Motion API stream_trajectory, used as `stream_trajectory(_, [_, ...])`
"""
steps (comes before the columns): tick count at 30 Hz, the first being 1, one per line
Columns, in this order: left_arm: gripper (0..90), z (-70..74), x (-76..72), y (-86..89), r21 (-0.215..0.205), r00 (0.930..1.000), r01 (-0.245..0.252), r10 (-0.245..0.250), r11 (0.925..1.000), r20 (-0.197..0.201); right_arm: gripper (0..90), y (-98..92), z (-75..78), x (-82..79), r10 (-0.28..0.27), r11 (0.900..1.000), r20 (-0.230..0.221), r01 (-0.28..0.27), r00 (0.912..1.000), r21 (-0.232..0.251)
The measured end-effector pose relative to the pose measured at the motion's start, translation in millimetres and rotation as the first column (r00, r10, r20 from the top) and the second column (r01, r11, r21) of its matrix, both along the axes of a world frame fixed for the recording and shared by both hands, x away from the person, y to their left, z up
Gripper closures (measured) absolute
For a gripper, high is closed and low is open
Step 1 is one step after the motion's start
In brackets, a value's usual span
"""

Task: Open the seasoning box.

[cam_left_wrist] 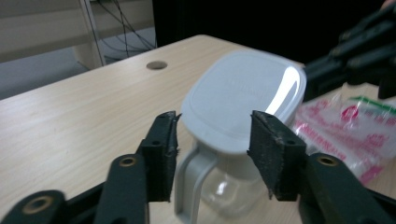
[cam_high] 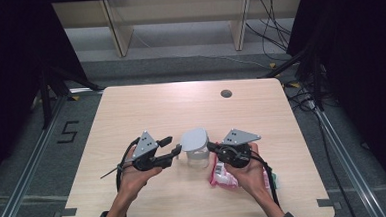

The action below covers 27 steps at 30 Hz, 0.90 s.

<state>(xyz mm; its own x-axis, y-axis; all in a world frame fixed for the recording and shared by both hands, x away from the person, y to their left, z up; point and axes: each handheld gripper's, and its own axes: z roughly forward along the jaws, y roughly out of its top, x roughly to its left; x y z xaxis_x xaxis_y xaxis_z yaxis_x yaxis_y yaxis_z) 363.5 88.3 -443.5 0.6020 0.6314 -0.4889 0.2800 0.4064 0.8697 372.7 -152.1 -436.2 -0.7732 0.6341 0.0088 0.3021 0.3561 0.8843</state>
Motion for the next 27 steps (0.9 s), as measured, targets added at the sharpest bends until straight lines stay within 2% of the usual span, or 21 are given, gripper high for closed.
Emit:
stream_trajectory(2, [46.0,-5.9,-2.4,1.5,-0.018,0.9999,-0.013,0.012,0.9998,-0.004,90.0,3.0,1.3,1.0,-0.003,1.0,0.022,0.002,0.9998,0.011])
stream_trajectory(3, [44.3,-6.3,-4.4,3.8,0.004,0.9994,-0.011,0.011,0.9999,-0.032,90.0,3.5,2.5,0.9,0.003,1.0,0.011,-0.003,0.9999,0.011])
stream_trajectory(6, [41.6,-11.5,-7.2,4.8,-0.018,0.9985,-0.028,0.027,0.9994,-0.047,90.0,7.6,3.7,1.3,0.001,1.0,0.01,-0.001,0.9999,0.014])
stream_trajectory(9, [39.7,-17.9,-10.6,6.4,0.012,0.9982,-0.011,0.012,0.9999,-0.059,90.0,13.7,4.3,3.0,0.008,1.0,0.011,-0.009,0.9999,0.016])
stream_trajectory(10, [38.6,-19.9,-11.3,4.8,-0.002,0.9974,-0.026,0.026,0.9997,-0.067,90.0,14.8,4.9,4.7,0.005,1.0,0.044,-0.005,0.999,0.01])
stream_trajectory(11, [36.5,-22.5,-11.8,6.0,0.02,0.9962,-0.025,0.026,0.9995,-0.083,90.0,16.7,5.8,4.8,0.007,1.0,0.032,-0.007,0.9995,0.014])
stream_trajectory(12, [34.9,-23.5,-12.7,4.4,0.001,0.9947,-0.034,0.034,0.9994,-0.097,90.0,19.0,6.2,5.4,0.013,1.0,0.016,-0.013,0.9998,0.026])
stream_trajectory(14, [33.4,-25.6,-15.2,4.5,-0.001,0.9935,-0.038,0.038,0.9993,-0.107,90.0,22.9,8.6,5.6,0.013,0.999,0.03,-0.014,0.9995,0.03])
stream_trajectory(15, [33.1,-27.3,-16.4,4.4,-0.01,0.9959,-0.032,0.031,0.9994,-0.085,90.0,24.9,9.7,5.4,0.018,0.999,0.031,-0.019,0.9994,0.034])
stream_trajectory(16, [32.4,-28.6,-17.2,5.8,0.009,0.9959,-0.031,0.032,0.9995,-0.085,90.0,27.1,11.0,6.1,0.028,0.999,0.052,-0.029,0.9983,0.035])
stream_trajectory(17, [32.0,-30.7,-17.1,4.4,-0.017,0.9967,-0.043,0.042,0.9989,-0.069,90.0,27.9,12.4,4.9,0.018,0.999,0.042,-0.019,0.999,0.031])
stream_trajectory(18, [31.6,-31.6,-19.7,9.7,0.052,0.9948,-0.022,0.027,0.9984,-0.098,90.0,31.2,12.6,4.8,0.026,0.999,0.035,-0.027,0.999,0.046])
stream_trajectory(19, [31.1,-30.1,-20.9,5.5,-0.019,0.9919,-0.048,0.045,0.9987,-0.119,90.0,34.3,13.5,3.8,0.027,0.998,0.036,-0.028,0.999,0.052])
stream_trajectory(20, [30.9,-30.0,-21.0,5.2,-0.032,0.9921,-0.054,0.05,0.998,-0.115,90.0,35.9,14.4,4.3,0.045,0.998,0.057,-0.047,0.9973,0.042])
stream_trajectory(21, [30.7,-30.0,-16.7,58.2,0.64,0.9823,0.186,-0.155,0.7457,-0.105,90.0,39.8,13.9,2.8,0.057,0.996,0.043,-0.06,0.9974,0.061])
stream_trajectory(22, [30.7,-30.6,-17.7,57.5,0.626,0.9814,0.192,-0.151,0.756,-0.119,90.0,40.4,14.9,2.5,0.062,0.997,0.057,-0.064,0.9965,0.044])
stream_trajectory(23, [30.4,-29.9,-18.1,58.2,0.641,0.9824,0.187,-0.144,0.7446,-0.119,90.0,43.1,14.5,2.1,0.072,0.995,0.05,-0.075,0.9961,0.06])
stream_trajectory(24, [29.8,-30.5,-18.3,57.7,0.634,0.9823,0.188,-0.145,0.7504,-0.118,90.0,43.4,15.3,1.8,0.078,0.995,0.05,-0.081,0.9957,0.058])
stream_trajectory(25, [29.6,-30.1,-16.8,58.8,0.65,0.982,0.187,-0.159,0.7366,-0.102,90.0,43.2,15.5,2.1,0.074,0.995,0.074,-0.078,0.9945,0.06])
stream_trajectory(26, [29.5,-30.3,-17.2,58.3,0.645,0.9817,0.189,-0.158,0.7407,-0.107,90.0,42.5,16.5,0.4,0.077,0.995,0.05,-0.08,0.9958,0.058])
stream_trajectory(27, [29.1,-30.8,-17.9,57.6,0.633,0.9816,0.191,-0.153,0.7499,-0.114,90.0,41.8,17.0,-0.5,0.064,0.996,0.054,-0.067,0.9965,0.062])
